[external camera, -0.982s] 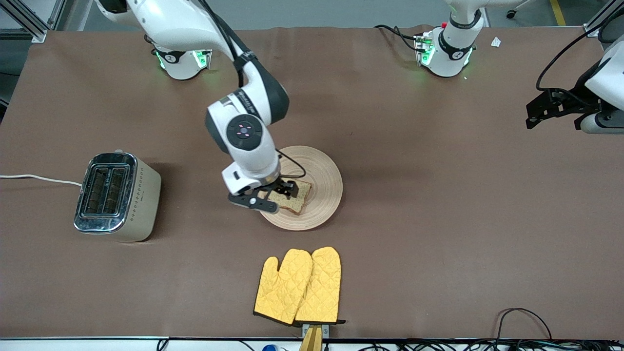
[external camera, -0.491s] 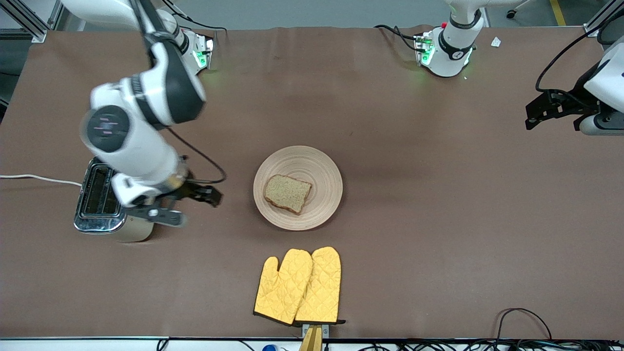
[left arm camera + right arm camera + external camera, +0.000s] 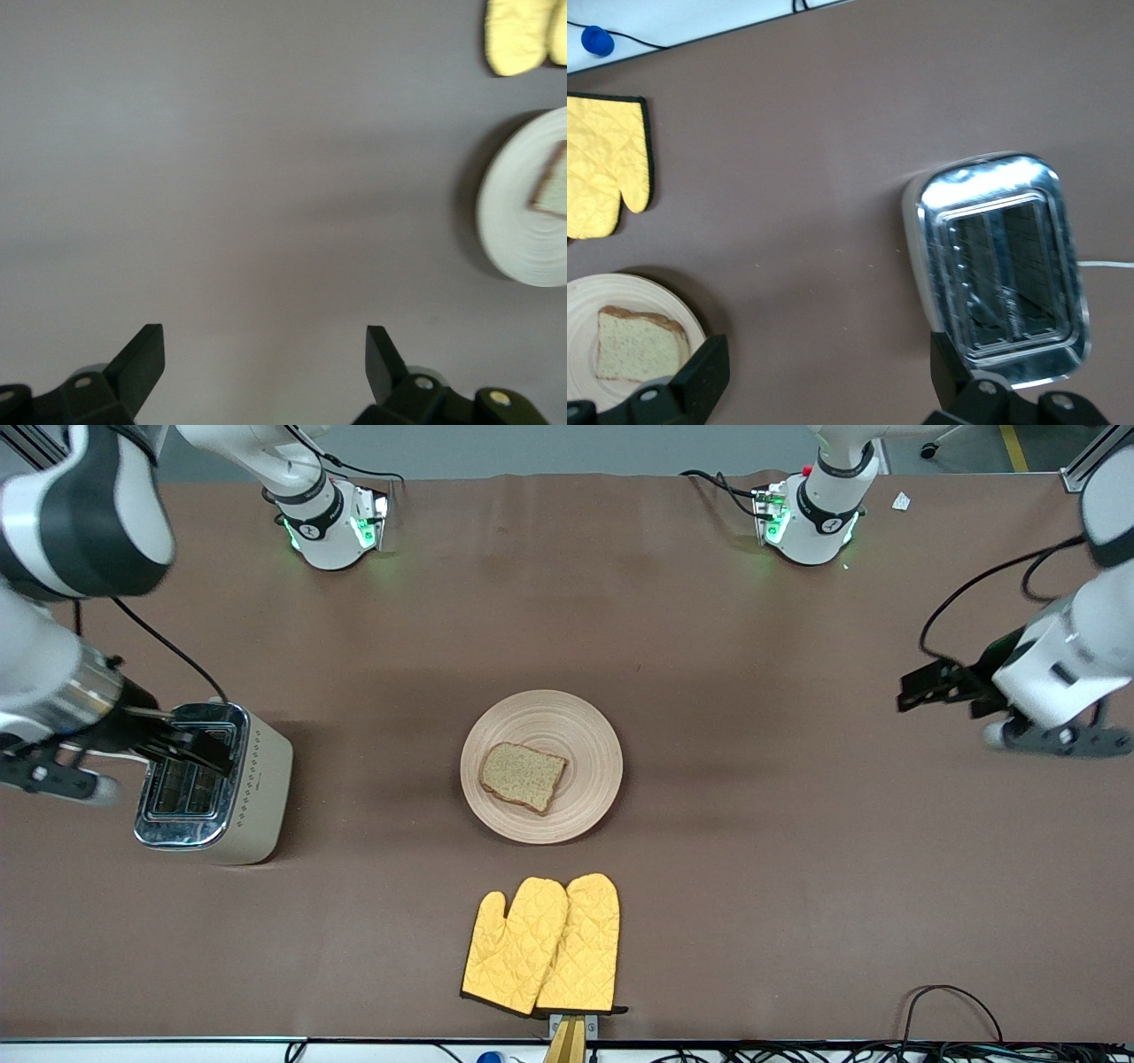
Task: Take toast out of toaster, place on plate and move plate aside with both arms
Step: 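Reach the left gripper to the plate rim and grasp it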
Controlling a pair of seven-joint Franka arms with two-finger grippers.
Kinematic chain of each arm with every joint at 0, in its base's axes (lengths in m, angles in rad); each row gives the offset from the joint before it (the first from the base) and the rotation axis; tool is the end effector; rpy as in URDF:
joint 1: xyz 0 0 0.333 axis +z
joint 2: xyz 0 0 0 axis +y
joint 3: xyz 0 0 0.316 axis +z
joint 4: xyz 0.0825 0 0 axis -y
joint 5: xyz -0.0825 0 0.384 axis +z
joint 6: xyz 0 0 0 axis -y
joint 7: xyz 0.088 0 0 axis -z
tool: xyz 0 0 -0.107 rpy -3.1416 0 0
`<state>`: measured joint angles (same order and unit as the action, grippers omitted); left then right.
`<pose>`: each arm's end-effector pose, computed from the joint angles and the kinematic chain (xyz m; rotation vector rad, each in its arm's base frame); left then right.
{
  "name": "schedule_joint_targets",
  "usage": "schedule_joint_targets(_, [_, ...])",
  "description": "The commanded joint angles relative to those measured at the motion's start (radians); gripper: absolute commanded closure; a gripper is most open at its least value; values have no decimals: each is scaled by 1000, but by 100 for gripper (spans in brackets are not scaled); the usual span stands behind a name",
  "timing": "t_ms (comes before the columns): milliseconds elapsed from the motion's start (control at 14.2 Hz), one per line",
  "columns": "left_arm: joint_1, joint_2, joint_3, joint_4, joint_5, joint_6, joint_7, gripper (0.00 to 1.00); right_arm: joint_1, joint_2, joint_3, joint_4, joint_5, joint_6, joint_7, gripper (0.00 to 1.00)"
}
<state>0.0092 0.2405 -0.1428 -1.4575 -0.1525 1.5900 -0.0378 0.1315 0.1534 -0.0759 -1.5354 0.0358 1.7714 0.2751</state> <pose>0.6160 -0.0893 0.5406 2.9572 -0.1221 -0.1795 0.6160 0.0407 0.5703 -3.0827 0.3464 -0.1210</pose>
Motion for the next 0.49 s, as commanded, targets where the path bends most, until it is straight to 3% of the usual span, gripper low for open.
schedule_joint_targets(0, [-17, 107, -8, 19, -131, 66, 16, 0, -73, -129, 21, -114, -2, -15, -107, 0])
schedule_joint_targets(140, [-28, 185, -43, 19, -237, 129, 18, 0, -95, -208, 21, -182, -2, -15, -155, 0])
schedule_joint_targets(421, [-29, 311, -144, 19, -331, 275, 33, 0, -113, -276, 16, -192, -19, -69, -247, 0])
